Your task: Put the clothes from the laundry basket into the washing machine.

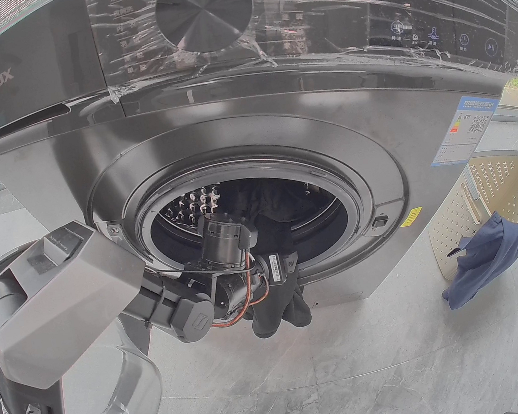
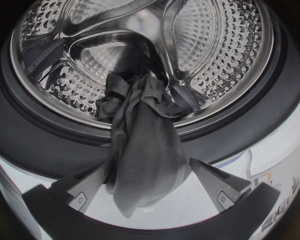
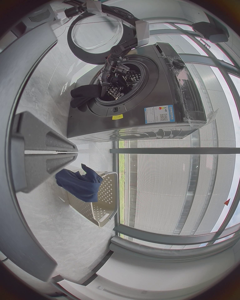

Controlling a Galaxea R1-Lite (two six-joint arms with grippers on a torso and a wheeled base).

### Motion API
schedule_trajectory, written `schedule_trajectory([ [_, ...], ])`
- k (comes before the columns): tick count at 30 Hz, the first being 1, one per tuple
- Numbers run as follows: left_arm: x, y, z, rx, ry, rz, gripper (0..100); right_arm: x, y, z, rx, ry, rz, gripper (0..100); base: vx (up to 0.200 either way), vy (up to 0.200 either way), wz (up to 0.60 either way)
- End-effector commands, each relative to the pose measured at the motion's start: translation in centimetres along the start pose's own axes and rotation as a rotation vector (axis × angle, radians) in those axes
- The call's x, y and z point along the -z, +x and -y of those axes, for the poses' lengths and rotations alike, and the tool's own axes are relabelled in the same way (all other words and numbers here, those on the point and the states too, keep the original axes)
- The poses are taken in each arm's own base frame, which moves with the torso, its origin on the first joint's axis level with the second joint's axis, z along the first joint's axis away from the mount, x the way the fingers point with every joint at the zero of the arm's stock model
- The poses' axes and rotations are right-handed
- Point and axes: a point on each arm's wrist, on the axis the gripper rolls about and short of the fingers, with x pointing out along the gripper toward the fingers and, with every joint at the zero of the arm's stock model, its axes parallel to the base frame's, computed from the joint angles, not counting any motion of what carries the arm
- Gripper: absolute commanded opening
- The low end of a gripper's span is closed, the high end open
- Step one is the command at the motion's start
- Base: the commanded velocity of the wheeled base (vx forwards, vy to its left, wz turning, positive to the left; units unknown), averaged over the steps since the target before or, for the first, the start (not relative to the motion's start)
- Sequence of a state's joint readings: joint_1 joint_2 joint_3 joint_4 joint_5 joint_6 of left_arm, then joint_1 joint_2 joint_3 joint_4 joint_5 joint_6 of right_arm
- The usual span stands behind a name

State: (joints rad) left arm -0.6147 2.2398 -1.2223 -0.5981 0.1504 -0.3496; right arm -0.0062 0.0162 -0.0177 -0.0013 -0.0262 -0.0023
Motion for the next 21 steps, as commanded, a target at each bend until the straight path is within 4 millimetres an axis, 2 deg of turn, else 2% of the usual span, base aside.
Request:
schedule_trajectory([
  [1,0.6,0.3,-0.3,-0.012,0.002,-0.021,100,0.5,0.0,0.0,0.000,0.001,-0.004,0,0.000,0.000,0.00],
  [2,0.6,0.7,-0.4,-0.013,0.002,-0.017,100,0.5,0.0,0.0,0.000,-0.001,-0.004,0,0.000,0.000,0.00],
  [3,0.8,1.1,-0.6,-0.017,0.000,-0.016,0,0.5,0.0,0.0,0.000,-0.001,-0.004,0,0.000,0.000,0.00],
  [6,0.5,2.0,-0.5,-0.013,-0.007,0.004,0,0.5,0.0,0.0,0.000,-0.001,-0.004,0,0.000,0.000,0.00],
  [11,-1.0,2.2,-0.1,0.006,-0.021,0.056,0,0.5,0.0,0.0,0.000,-0.001,-0.004,0,0.000,0.000,0.00],
  [15,-3.7,2.7,0.6,0.042,-0.053,0.167,0,0.5,0.0,0.0,0.000,-0.001,-0.004,0,0.000,0.000,0.00],
  [21,-7.4,4.7,0.0,0.060,-0.096,0.371,0,0.5,0.0,0.0,0.000,-0.001,-0.003,0,0.000,0.000,0.00],
])
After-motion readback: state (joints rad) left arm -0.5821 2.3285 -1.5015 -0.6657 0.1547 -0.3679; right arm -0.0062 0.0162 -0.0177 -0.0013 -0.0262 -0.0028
